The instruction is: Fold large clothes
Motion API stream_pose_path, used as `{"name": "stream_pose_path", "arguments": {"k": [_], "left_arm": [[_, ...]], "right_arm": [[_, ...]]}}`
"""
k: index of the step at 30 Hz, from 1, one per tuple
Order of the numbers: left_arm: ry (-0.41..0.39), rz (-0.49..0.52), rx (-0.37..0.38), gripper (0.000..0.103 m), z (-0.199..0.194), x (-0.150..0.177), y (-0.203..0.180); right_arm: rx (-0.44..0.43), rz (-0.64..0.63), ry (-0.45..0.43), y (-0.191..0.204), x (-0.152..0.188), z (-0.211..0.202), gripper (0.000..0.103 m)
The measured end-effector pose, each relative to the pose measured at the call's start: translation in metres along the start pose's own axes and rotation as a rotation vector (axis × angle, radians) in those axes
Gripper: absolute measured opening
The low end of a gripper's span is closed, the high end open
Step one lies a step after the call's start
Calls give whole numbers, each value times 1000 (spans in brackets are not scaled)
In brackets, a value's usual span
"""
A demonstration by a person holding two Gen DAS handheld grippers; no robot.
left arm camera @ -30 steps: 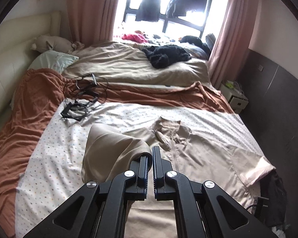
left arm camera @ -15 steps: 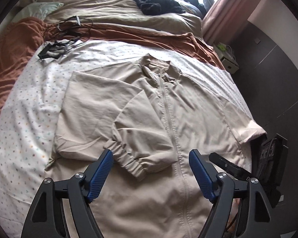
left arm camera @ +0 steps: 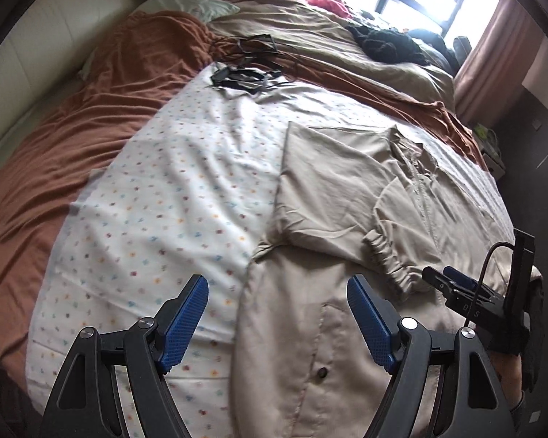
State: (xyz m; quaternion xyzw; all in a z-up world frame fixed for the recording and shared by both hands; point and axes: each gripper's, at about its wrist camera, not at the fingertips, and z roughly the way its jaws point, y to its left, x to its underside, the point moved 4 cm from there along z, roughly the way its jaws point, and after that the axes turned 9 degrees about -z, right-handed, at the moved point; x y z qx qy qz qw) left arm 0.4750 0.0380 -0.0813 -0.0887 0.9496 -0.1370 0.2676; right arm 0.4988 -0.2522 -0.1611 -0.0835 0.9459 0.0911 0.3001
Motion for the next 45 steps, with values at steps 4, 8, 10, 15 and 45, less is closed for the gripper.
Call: {"name": "stream_pose_path", "arguments": {"k": [4, 8, 10, 15, 45], "left_arm": [[-14, -54, -21, 80, -17, 5, 42], [-41, -98, -38, 80, -37, 4, 75], [-54, -117, -47, 80, -46, 3, 88], [-67, -148, -48, 79, -53, 3, 99], [39, 17, -48, 80, 89, 8, -26]], "right_arm": [[65, -112, 46, 17, 4, 23, 74], [131, -202, 153, 23, 16, 53, 73], [150, -198, 172, 17, 20, 61, 52], [27, -119, 83, 5, 6, 34, 10], [-126, 692, -16, -204, 44, -19, 66]]}}
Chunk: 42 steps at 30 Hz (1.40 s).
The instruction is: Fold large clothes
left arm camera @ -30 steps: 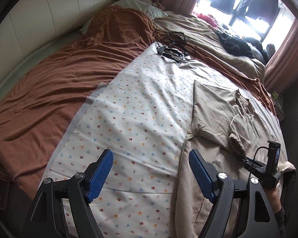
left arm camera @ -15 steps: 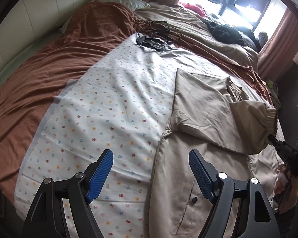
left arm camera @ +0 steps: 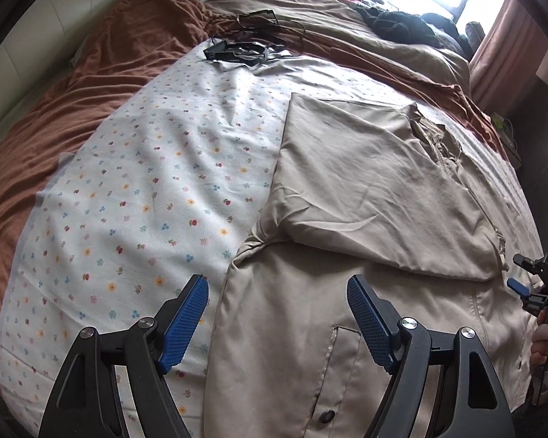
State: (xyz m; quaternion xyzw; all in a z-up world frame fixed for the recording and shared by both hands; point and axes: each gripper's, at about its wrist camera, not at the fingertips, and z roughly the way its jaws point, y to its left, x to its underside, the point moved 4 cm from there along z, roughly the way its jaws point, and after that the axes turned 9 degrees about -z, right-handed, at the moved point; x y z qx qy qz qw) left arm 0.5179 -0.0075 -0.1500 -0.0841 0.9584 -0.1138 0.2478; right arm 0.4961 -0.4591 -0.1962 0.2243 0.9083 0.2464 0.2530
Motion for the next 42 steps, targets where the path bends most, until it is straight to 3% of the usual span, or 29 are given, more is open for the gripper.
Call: {"name": "stream_pose_path", "arguments": {"k": [3, 5, 7, 12, 15, 23, 28, 32, 35, 42], "left_arm": [[9, -4, -7, 80, 14, -4, -2], [23, -9, -16, 79, 26, -5, -1], [36, -3, -34, 77, 38, -5, -1], [60, 36, -125, 58, 71, -8, 3], [62, 28, -171, 37, 83, -12, 12], [44, -36, -184, 36, 90, -22, 27], [47, -46, -203, 37, 79, -20, 20], [22, -80, -146, 39, 61, -17, 15], [28, -66, -60, 51, 48, -12, 3], [10, -11, 12, 62, 24, 2, -26]], "right_arm": [[-25, 17, 25, -5, 2, 15, 64], [-29, 33, 22, -13, 0, 23, 48], [-13, 46, 25, -19, -3, 31, 24], [-64, 78, 6, -24, -10, 40, 14], [-59, 56, 2, -19, -14, 46, 12], [-63, 26, 38, -10, -22, 58, 12], [9, 12, -3, -15, -29, 26, 47], [50, -7, -83, -29, -39, -14, 47], [100, -6, -134, -50, -47, -41, 47], [212, 47, -261, -113, -68, -107, 47]]}}
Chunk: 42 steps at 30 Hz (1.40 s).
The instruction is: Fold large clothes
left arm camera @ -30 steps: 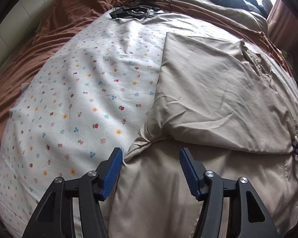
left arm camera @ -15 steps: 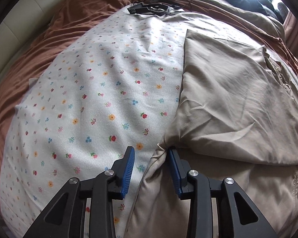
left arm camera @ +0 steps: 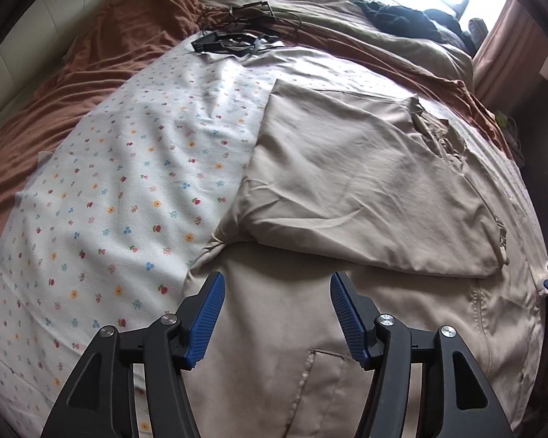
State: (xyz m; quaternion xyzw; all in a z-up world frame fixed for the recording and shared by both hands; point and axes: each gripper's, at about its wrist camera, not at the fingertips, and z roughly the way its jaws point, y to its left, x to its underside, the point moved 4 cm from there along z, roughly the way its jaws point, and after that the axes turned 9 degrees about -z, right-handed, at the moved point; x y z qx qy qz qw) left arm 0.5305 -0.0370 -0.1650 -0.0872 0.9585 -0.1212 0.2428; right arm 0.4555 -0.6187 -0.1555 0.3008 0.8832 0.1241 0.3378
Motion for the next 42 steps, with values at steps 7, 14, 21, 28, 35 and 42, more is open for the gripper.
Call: {"name": "stream_pose_path", "arguments": {"k": [7, 14, 21, 28, 35, 42], "left_arm": [[-4, -12, 70, 68, -9, 7, -15], [-2, -20, 107, 68, -8, 17, -25], [-6, -14, 79, 68, -9, 20, -27], [-16, -35, 86, 68, -13, 21, -22], [-40, -59, 107, 68, -16, 23, -19], [-54, -80, 122, 68, -27, 17, -20]], "right_arm": [[95, 112, -132, -83, -30, -45, 47], [145, 187, -241, -147, -55, -68, 47], [158, 215, -265, -176, -72, -54, 44], [64, 251, -312, -184, -76, -42, 6], [-45, 174, -387, -147, -82, -63, 5], [-133, 13, -378, -69, -77, -74, 4]]}}
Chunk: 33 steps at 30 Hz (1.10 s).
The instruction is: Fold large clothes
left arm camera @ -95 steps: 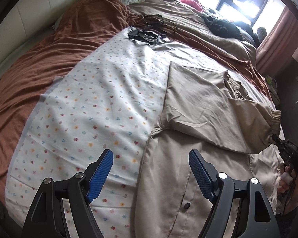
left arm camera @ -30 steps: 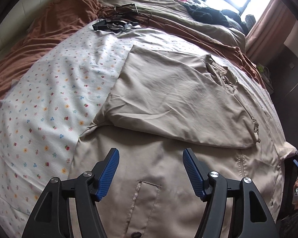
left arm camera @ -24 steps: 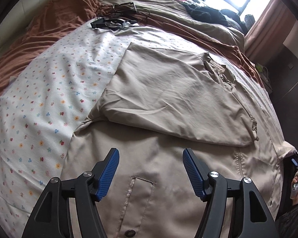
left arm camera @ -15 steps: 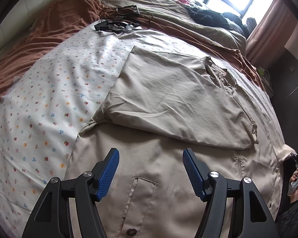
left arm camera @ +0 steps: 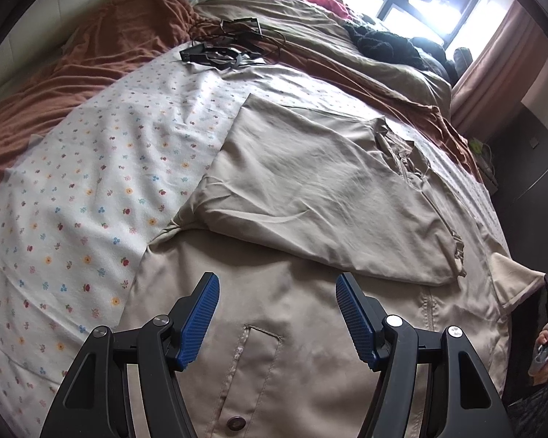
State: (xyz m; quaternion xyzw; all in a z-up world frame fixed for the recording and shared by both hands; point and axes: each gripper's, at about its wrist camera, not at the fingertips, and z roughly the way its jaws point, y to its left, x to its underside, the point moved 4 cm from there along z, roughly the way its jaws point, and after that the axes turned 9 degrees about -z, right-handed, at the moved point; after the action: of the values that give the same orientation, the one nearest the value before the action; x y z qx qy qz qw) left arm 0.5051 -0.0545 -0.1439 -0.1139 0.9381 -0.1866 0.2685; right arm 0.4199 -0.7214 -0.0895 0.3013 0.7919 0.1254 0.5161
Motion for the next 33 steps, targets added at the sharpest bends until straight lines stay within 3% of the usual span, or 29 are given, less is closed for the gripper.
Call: {"name": "stream_pose_path", "arguments": {"k": [6, 9, 11, 13, 16, 22, 25, 29, 33], "left_arm": [[-14, -18, 26, 68, -16, -6, -9], [-24, -1, 33, 68, -25, -7, -15], [-31, 13, 35, 68, -32, -7, -19], [-37, 23, 36, 68, -37, -7, -21], [-44, 21, 42, 68, -40, -7, -22], [-39, 26, 35, 68, -39, -8, -19], [-38, 19, 29, 68, -35, -9, -14], [-32, 11, 7, 68, -23, -9, -6], [-20, -6, -17, 68, -6, -10, 3]], "right_arm": [[-76, -135, 176, 74, 44, 36, 4], [-50, -190, 338, 98, 77, 63, 9], [-48, -175, 411, 103, 90, 72, 22], [-93, -140, 406, 103, 92, 65, 61], [-86, -67, 303, 86, 73, 37, 80], [72, 122, 244, -5, 52, 28, 80], [103, 216, 240, -54, 52, 31, 79], [169, 233, 216, -94, 50, 34, 79], [173, 227, 219, -114, 48, 42, 68]]}}
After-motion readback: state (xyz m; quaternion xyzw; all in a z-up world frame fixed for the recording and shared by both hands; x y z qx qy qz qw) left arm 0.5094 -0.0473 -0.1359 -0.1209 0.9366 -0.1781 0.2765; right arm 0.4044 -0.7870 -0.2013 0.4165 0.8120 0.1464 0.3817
